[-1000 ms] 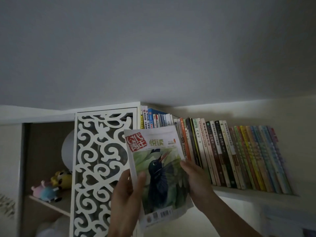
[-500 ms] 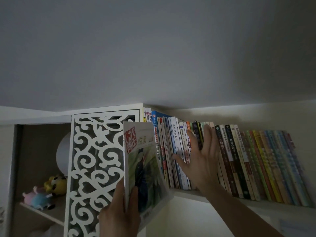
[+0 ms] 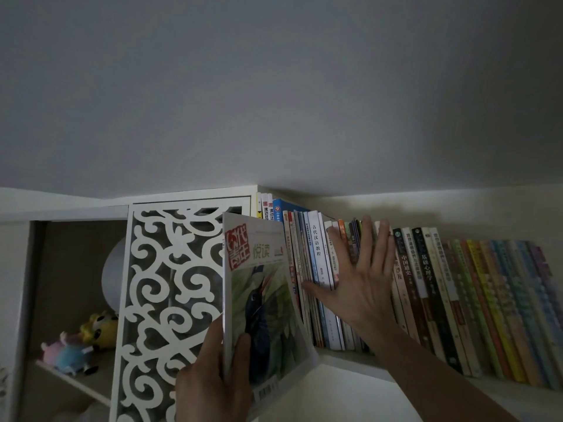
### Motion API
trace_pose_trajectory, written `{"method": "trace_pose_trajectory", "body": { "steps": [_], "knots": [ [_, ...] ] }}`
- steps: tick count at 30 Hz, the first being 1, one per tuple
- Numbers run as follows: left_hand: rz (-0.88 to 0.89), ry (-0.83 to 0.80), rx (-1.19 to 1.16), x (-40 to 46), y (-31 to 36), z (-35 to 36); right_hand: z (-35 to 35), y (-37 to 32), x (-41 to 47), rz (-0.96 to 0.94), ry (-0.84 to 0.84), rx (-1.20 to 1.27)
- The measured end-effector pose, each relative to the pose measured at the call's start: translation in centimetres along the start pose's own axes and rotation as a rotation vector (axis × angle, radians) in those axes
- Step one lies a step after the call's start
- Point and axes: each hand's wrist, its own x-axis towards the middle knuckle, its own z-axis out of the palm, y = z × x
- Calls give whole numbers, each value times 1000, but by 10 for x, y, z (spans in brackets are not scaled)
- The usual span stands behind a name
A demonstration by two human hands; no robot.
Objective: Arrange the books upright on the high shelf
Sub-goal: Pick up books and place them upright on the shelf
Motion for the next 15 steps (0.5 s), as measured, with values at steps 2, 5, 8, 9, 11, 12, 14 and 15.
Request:
{"method": "trace_pose_trajectory", "body": {
  "steps": [2, 5, 8, 9, 11, 12, 14, 15],
  "knots": [
    [1, -10, -23, -1, 2, 0, 1, 4, -2, -33, 30, 5],
    [4, -2, -38, -1, 8, -1, 1, 7, -3, -44, 41, -7],
    [24, -3, -43, 1, 13, 0, -1, 7, -3, -40, 30, -17],
    [23, -19, -54, 2, 14, -1, -2, 8, -4, -36, 24, -20],
    [27, -41, -52, 3, 13, -2, -5, 8, -3, -26, 15, -36],
    [35, -54, -46, 4, 13, -2, -6, 7, -3, -21, 17, -43],
    [60, -104, -46, 6, 15, -7, -8, 4, -2, -11, 24, -48],
    [70, -118, -41, 7, 16, -8, -9, 3, -2, -5, 22, -51]
  ]
}}
